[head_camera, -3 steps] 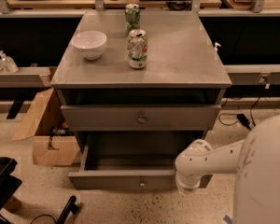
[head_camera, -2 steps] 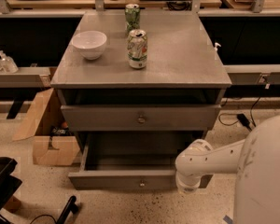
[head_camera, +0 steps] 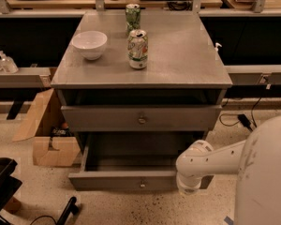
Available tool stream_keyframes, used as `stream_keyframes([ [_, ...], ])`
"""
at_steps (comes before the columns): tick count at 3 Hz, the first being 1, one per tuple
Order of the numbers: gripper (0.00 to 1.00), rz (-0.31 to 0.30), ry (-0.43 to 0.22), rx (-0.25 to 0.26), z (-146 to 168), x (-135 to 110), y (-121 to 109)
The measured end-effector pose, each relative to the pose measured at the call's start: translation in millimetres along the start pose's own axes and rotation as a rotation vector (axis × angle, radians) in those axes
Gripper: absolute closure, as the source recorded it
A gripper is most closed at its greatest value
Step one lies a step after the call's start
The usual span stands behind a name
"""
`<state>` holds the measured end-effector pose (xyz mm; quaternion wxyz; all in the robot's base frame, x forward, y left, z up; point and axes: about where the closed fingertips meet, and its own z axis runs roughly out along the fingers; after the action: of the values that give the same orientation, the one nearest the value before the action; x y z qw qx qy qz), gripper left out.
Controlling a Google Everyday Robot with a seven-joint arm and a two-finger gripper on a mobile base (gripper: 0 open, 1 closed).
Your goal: Open middle drawer
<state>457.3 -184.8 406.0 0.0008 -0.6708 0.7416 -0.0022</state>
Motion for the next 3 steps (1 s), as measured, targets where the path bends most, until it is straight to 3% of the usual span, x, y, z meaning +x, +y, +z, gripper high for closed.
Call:
stream_keyframes([
  [3, 0.34, 0.0, 0.0, 0.0, 0.0, 0.0, 0.1],
])
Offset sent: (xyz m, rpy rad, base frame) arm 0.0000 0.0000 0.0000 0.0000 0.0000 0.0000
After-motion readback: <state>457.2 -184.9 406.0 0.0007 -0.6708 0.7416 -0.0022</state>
